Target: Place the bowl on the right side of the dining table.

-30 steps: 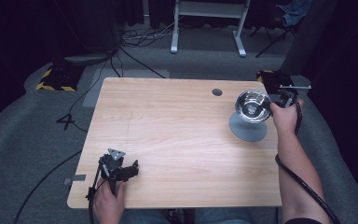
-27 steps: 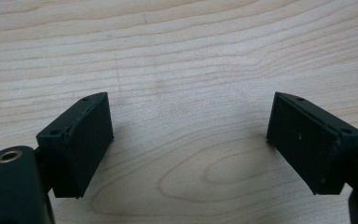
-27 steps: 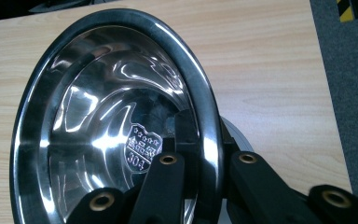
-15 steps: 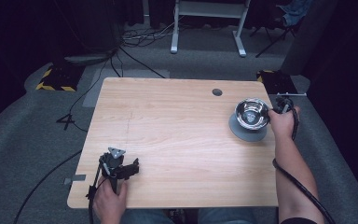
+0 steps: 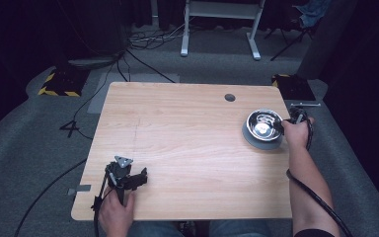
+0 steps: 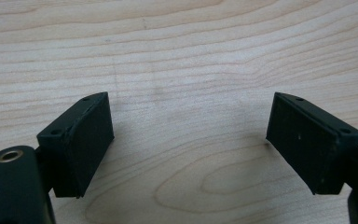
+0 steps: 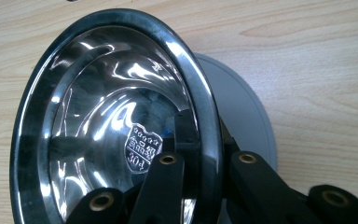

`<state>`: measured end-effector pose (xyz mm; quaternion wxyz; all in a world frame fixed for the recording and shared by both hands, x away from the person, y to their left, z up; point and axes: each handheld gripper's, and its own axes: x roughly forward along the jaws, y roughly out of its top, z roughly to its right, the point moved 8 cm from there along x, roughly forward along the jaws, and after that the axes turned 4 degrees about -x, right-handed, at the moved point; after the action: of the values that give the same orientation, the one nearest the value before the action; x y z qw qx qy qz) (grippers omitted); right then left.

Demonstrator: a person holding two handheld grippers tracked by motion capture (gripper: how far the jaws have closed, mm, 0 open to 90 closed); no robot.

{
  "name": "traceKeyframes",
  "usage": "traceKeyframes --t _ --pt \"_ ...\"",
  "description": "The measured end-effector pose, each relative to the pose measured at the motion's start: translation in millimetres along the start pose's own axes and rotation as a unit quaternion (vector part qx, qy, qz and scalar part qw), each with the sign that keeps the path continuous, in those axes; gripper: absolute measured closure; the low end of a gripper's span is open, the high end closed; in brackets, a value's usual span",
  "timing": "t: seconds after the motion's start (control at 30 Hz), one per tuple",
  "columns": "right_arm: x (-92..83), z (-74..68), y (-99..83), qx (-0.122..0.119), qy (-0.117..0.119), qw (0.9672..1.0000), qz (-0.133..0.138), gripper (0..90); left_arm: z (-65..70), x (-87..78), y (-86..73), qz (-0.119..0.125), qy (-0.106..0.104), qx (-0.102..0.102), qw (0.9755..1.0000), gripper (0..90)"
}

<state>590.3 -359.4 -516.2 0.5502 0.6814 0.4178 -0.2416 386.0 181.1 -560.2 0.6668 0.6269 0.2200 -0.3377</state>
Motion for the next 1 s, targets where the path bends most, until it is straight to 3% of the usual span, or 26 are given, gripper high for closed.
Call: traceKeyframes --t 0.3,0.5,0.67,0.73,0.8,0.9,1.0 --pt "1.8 2.4 -2.2 0.0 -0.008 0.9999 -0.009 87.1 0.2 0.0 -0.1 -0.001 0.0 0.0 1.0 14.8" --pt "5.9 7.3 -6.0 0.017 -0.001 0.9998 -0.011 87.3 0.3 0.1 0.0 0.0 0.0 -0.001 1.0 14.8" --pt "6.8 11.0 -7.2 0.017 -0.005 0.9998 -0.01 82.7 0.0 0.1 0.0 0.0 0.001 0.0 1.0 14.8" --pt "5.8 10.2 -6.0 0.011 -0.008 0.9999 -0.007 75.7 0.0 0.1 0.1 0.0 0.001 0.0 1.0 14.8" --pt "5.2 13.2 -3.4 -0.008 -0.027 0.9996 0.006 64.3 0.1 0.1 0.0 0.0 0.001 0.001 1.0 14.8" --pt "1.0 13.7 1.8 -0.007 -0.036 0.9989 0.029 54.2 0.1 0.0 -0.1 0.0 0.001 0.001 1.0 14.8" --pt "-5.2 13.2 7.1 -0.026 -0.048 0.9975 0.044 50.3 0.0 0.0 0.0 0.0 0.001 0.001 1.0 14.8"
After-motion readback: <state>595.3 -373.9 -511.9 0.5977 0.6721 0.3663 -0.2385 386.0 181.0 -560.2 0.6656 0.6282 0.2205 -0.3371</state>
